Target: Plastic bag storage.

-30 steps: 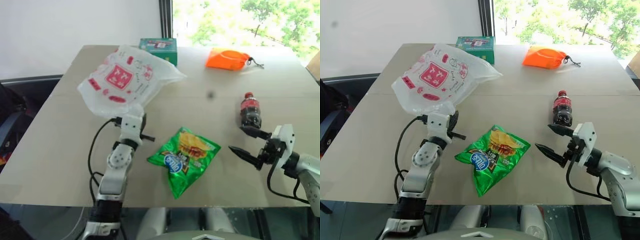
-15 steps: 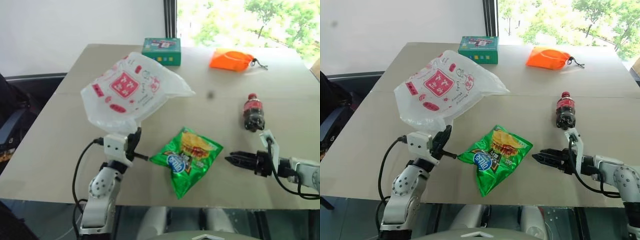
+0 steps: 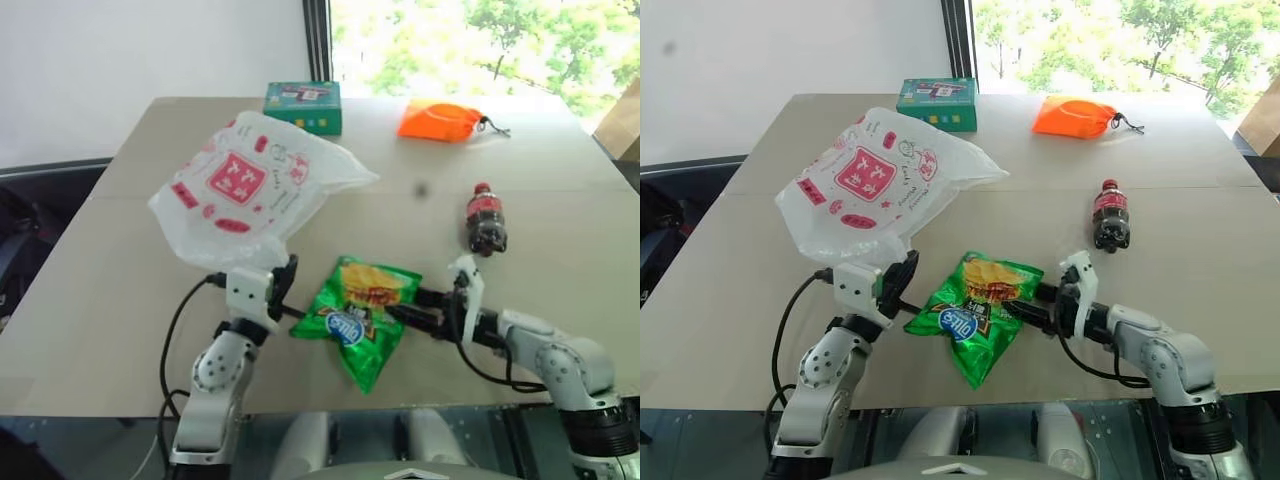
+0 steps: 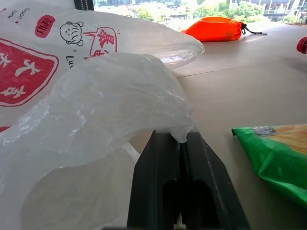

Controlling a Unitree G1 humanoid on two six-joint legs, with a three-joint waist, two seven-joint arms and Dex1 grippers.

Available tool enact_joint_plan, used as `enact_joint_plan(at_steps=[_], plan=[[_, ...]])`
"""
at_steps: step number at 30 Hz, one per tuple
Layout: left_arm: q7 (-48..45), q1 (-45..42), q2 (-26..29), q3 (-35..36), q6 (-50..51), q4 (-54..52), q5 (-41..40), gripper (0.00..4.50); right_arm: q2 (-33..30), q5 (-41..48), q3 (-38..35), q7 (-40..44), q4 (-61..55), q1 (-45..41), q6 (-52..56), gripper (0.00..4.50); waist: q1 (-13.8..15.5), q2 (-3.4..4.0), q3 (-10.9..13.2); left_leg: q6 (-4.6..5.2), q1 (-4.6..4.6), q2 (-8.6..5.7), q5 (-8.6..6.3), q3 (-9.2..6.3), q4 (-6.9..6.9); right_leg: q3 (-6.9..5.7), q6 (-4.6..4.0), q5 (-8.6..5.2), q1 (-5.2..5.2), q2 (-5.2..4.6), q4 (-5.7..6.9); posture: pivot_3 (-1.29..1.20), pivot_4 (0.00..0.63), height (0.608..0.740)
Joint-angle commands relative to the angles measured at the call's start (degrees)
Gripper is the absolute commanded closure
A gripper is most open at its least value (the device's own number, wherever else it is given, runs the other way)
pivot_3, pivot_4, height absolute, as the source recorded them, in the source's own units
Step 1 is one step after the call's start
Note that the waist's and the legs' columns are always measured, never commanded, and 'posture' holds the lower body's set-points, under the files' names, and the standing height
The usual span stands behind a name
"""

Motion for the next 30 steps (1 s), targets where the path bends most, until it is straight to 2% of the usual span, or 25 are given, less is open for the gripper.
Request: enact_joint_plan(at_steps=[1,9,10,11,18,19,23,30], plan=[[0.69,-1.38,-0.19,-0.81,-0.08,-1.0,0.94,4.42,0.24,1.32,3.69,1.34,0.31,0.04,4.26,0.0,0.01,0.01,0.0,0.0,-0.01,0.0,0.0,-0.01,0.0,-0.01,0.0,0.0,0.0,0.0,0.0,0.0,0.15,0.74],[1.34,-2.14,-0.42,-1.83,1.23,-1.26,1.92,4.42,0.57,1.27,5.26,1.57,0.45,-1.9,7.77,0.0,-0.01,0.01,0.0,-0.01,-0.08,0.0,0.0,-0.01,-0.07,0.0,-0.01,-0.01,-0.06,-0.04,-0.06,0.0,0.15,0.74],[1.36,-1.94,-0.44,-1.76,0.86,-0.86,1.97,4.5,0.69,0.85,5.23,1.29,0.77,-2.11,7.77,0.52,0.01,0.01,0.0,-0.01,-0.08,0.0,0.0,-0.01,-0.08,0.0,-0.01,-0.01,-0.06,-0.05,-0.07,0.0,0.15,0.74],[1.37,-1.81,-0.43,-1.65,0.52,-0.43,2.0,4.5,0.81,0.56,5.22,1.24,1.1,-2.31,7.69,0.71,0.08,0.02,0.01,-0.01,-0.08,0.0,0.0,-0.02,-0.09,-0.01,-0.01,-0.01,-0.07,-0.07,-0.07,0.0,0.15,0.74],[1.54,-2.29,-0.09,-1.24,1.11,-1.11,1.64,4.5,1.56,0.13,3.57,0.62,3.6,-4.8,7.3,4.16,0.0,-0.01,0.0,-0.01,-0.1,-0.02,-0.01,-0.04,-0.09,-0.02,-0.02,-0.01,-0.07,-0.3,-0.09,0.0,0.15,0.74],[1.3,-2.41,0.04,-1.11,1.29,-1.57,1.25,4.5,1.64,0.38,3.09,0.69,3.92,-5.27,7.32,4.47,0.0,-0.01,0.0,-0.01,-0.08,-0.02,-0.01,-0.04,-0.09,-0.02,-0.02,-0.01,-0.06,-0.3,-0.09,0.0,0.15,0.74],[-0.86,-1.28,0.37,-0.8,1.62,-4.34,-2.25,4.5,2.7,1.76,0.12,-0.3,6.09,-8.08,8.39,4.47,0.09,-0.01,0.01,-0.01,-0.09,-0.02,0.01,-0.07,-0.04,-0.03,-0.03,0.01,-0.05,-0.3,-0.06,0.0,0.15,0.74],[-8.19,6.19,2.79,-1.55,-0.44,-8.03,-7.89,4.5,6.36,4.25,-7.9,-5.23,15.69,-18.36,10.31,4.47,0.16,0.23,0.19,-0.03,-0.26,-0.04,0.01,-0.05,-0.06,0.18,-0.04,0.01,-0.24,-0.41,-0.08,0.0,0.15,0.74]])
